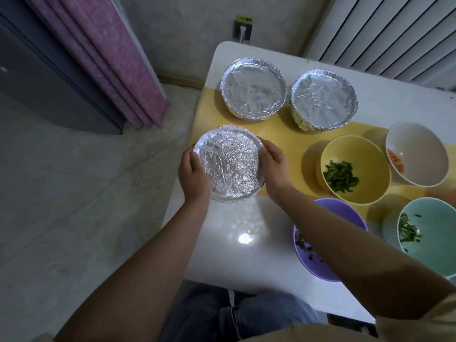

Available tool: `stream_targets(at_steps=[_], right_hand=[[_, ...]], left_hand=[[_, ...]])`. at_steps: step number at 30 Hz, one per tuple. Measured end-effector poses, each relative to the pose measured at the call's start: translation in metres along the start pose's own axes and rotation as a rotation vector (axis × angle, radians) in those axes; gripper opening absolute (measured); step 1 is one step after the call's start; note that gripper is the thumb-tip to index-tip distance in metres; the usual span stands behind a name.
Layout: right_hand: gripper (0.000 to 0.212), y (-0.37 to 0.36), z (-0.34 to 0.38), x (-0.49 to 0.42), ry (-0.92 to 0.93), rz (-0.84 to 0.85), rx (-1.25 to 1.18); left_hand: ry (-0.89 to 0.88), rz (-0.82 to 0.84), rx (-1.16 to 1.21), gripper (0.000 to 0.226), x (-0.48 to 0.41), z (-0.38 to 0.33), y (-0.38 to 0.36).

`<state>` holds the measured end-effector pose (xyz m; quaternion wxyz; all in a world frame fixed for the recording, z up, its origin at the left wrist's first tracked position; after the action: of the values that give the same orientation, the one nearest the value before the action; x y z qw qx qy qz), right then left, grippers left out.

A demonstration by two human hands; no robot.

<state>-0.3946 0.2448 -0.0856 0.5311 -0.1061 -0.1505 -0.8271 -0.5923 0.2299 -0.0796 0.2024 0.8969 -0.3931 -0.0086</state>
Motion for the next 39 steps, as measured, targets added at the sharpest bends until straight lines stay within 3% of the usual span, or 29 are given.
stream_targets(at_steps=[11, 15, 18, 20, 22, 25, 29, 31, 35, 39], right_hand=[[0.022, 0.016, -0.011, -0.021, -0.132, -0.215, -0.007], [0.025, 0.015, -0.010, -0.023, -0.109, -0.197, 0.023], [0.029, 0.014, -0.011, -0.023, -0.106, -0.163, 0.076], [0.031, 0.016, -0.007, -0.021, -0.092, -0.138, 0.127], [0.035, 0.022, -0.002, -0.019, -0.066, -0.151, 0.169], [0.041, 0.031, -0.003, -0.010, -0.059, -0.214, 0.259], [0.038, 0.022, -0.021, 0.003, -0.104, -0.204, 0.290], [0.032, 0.020, -0.022, 0.006, -0.125, -0.219, 0.264], [0.043, 0.015, -0.019, 0.022, -0.189, -0.270, 0.233], [0.040, 0.012, -0.030, 0.036, -0.199, -0.301, 0.199]], left_hand=[[0.020, 0.136, -0.067, 0.029, -0.020, -0.002, -0.043], [0.014, 0.194, -0.032, 0.028, -0.029, -0.007, -0.049], [-0.019, 0.231, -0.111, 0.022, -0.033, -0.013, -0.049], [-0.034, 0.268, -0.215, 0.031, -0.034, -0.009, -0.045], [-0.190, 0.244, -0.321, 0.043, -0.031, -0.013, -0.034], [-0.707, 0.234, -0.449, 0.048, -0.006, -0.034, -0.023], [-1.106, 0.678, -0.519, 0.044, 0.048, -0.024, -0.032], [-1.238, 0.749, -0.578, 0.043, 0.064, -0.016, -0.028], [-1.341, 0.585, -0.579, 0.028, 0.068, -0.032, -0.019], [-1.451, 0.554, -0.610, 0.022, 0.070, -0.039, -0.019]])
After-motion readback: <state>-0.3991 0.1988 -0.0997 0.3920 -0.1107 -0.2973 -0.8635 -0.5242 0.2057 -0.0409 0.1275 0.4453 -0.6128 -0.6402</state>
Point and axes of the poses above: each hand's wrist, its own x-axis away from the middle knuckle, its own y-axis out of the back of the hand, z = x × y, the point moved 6 cm from there along -x, towards the middle knuckle, and after that the axes turned 12 degrees about -z, right-handed, at the moved point
